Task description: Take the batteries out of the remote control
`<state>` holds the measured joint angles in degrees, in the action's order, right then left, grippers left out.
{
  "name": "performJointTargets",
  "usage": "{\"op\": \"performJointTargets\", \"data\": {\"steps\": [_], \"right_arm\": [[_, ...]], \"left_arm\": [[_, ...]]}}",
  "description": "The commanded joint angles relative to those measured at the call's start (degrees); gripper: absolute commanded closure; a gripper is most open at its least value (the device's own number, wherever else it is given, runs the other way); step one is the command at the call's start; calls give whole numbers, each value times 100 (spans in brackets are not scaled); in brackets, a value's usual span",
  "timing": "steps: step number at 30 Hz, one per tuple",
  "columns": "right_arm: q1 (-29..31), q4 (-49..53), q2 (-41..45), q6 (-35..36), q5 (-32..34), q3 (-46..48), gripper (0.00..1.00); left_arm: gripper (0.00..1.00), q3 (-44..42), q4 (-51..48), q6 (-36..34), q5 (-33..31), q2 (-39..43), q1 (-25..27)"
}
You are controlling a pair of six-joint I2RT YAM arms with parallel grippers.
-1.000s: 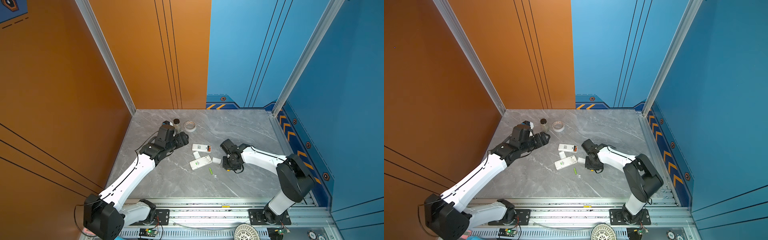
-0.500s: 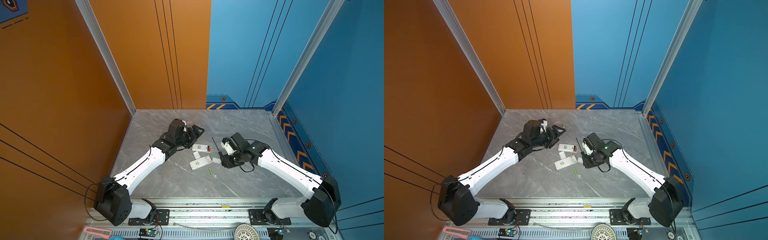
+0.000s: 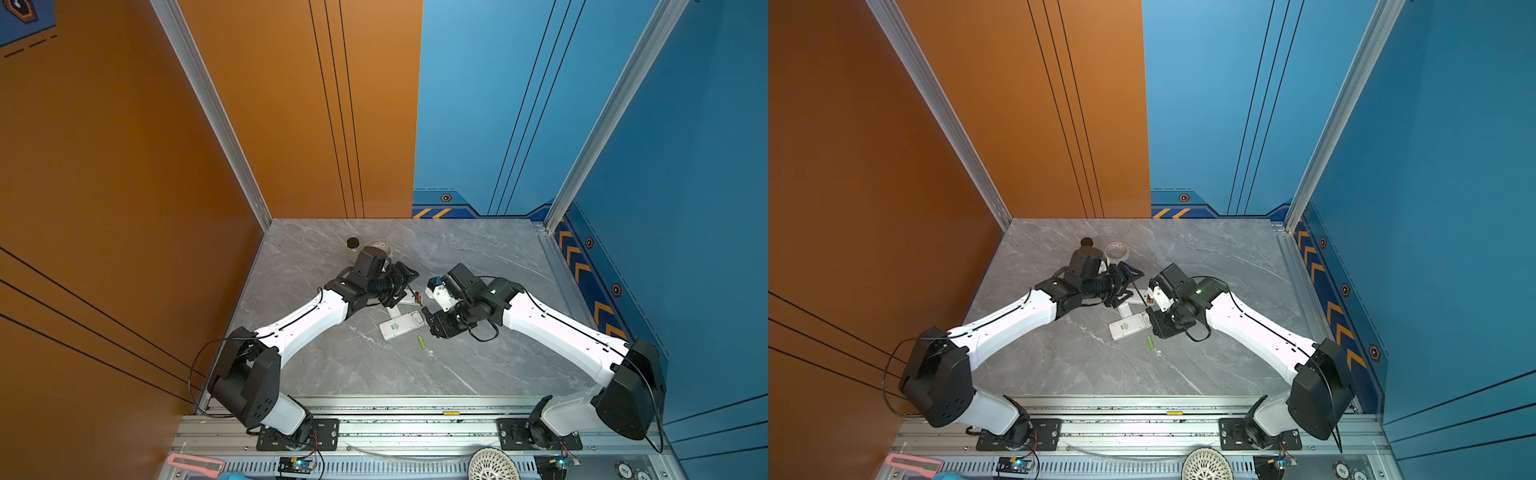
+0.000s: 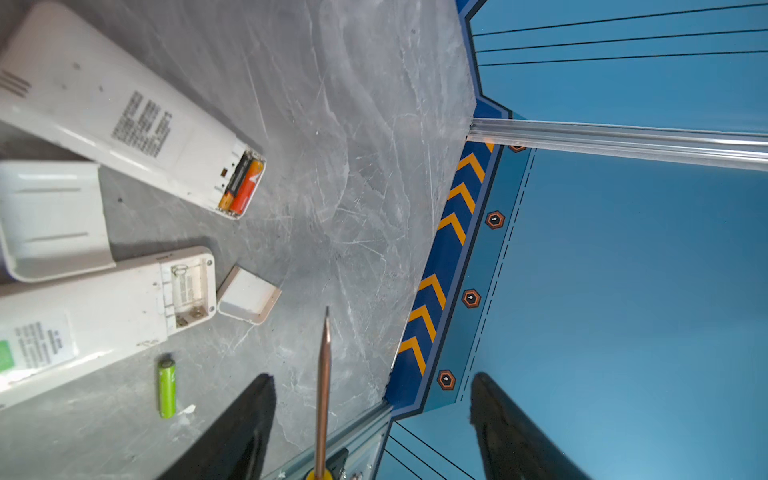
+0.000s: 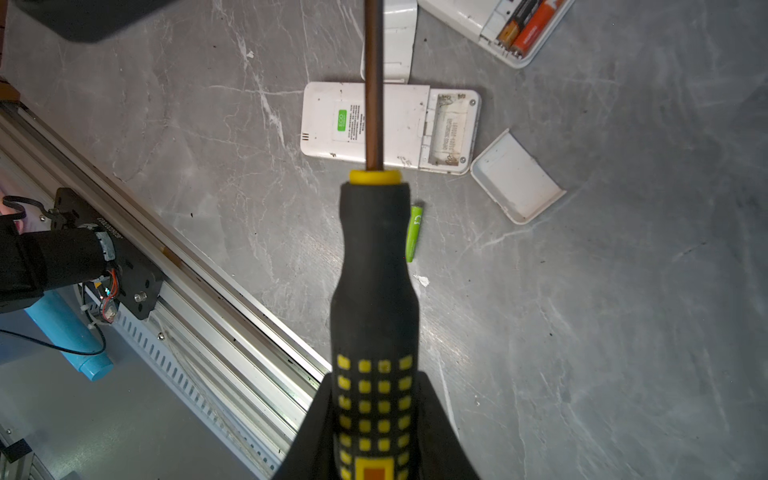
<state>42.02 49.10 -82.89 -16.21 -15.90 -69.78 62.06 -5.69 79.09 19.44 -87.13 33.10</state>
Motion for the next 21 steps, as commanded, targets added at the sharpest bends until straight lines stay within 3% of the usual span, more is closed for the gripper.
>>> {"op": "performJointTargets", "data": {"steps": [1, 6, 11, 14, 16, 18, 21], "right_arm": [[34, 133, -43, 153, -5, -220, 100], [82, 144, -86, 183, -20, -279, 100], [101, 153, -104, 250, -77, -354, 100], [53, 99, -105, 217, -110, -500, 98], [-27, 10, -88, 85, -131, -637, 81], [-147, -214, -9, -158, -299, -788, 44], [-609, -719, 282, -625, -301, -891, 28]], "left_arm": [[31, -72, -63, 245, 202, -114, 56], [51, -185, 51, 425, 122, -189, 65], [86, -265, 433, 568, 187, -384, 26], [100, -626, 924, 872, 269, -427, -20], [100, -718, 1209, 1144, 346, -445, -72], [100, -873, 1576, 1655, 356, -394, -135], [100, -967, 2208, 2525, 410, -326, -240]]}}
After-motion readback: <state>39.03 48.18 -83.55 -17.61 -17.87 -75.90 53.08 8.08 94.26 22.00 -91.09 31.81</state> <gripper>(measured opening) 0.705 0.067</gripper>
